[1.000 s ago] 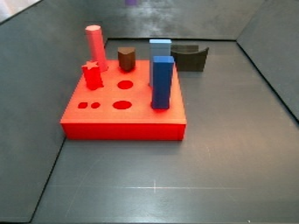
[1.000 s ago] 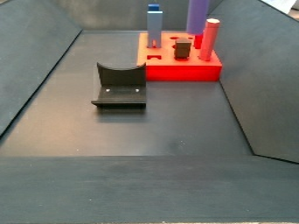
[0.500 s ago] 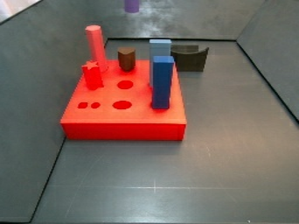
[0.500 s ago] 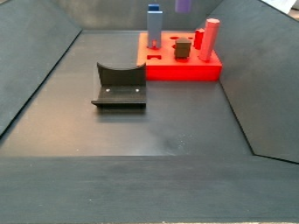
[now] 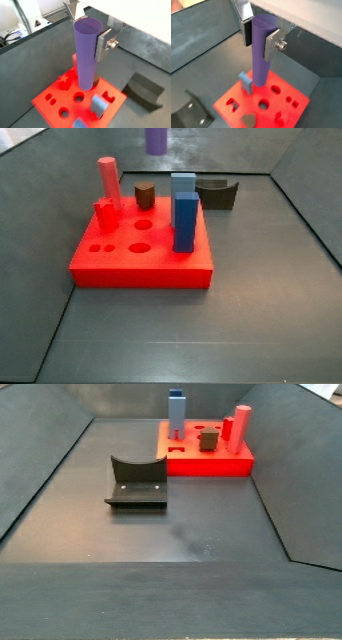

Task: Pick up the round object. Move up. Move to above the board. Insert the round object.
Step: Move to above the board, then insert the round object.

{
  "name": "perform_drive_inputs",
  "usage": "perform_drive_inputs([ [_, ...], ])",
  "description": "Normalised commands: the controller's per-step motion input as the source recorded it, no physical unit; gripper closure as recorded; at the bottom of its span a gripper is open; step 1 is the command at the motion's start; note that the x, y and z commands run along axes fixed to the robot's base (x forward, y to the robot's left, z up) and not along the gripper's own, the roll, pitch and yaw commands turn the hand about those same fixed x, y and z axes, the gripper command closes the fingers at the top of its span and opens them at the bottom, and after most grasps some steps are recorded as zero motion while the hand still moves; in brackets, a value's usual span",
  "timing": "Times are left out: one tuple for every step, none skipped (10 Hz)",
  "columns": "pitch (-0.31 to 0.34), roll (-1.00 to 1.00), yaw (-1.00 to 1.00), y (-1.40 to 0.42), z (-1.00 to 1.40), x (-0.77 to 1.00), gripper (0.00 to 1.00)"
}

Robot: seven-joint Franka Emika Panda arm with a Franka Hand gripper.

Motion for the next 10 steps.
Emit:
perform_drive_inputs([
  [0.123, 0.0, 0.01, -0.8, 0.11, 0.22, 1.0],
  [0.12, 0.01, 0.01, -0.55, 0.08, 0.17, 1.0],
  [0.104, 0.01, 0.01, -0.28, 0.05, 0.11, 1.0],
  [0.087, 0.01, 0.01, -0.2, 0.04, 0.09, 1.0],
  [0.0, 0.03, -0.05, 0.3, -0.38, -0.16, 1.0],
  [0.0, 0.0, -0.05, 0.45, -0.45, -0.15, 1.0],
  [0.0, 0.0, -0.07, 0.47, -0.47, -0.15, 1.0],
  [-0.037, -0.08, -0.11, 0.39, -0.52, -0.04, 1.0],
  [-0.106, -0.04, -0.1, 0.3, -0.63, -0.13, 1.0],
  [-0.164, 0.0, -0.06, 0.2, -0.71, -0.23, 1.0],
])
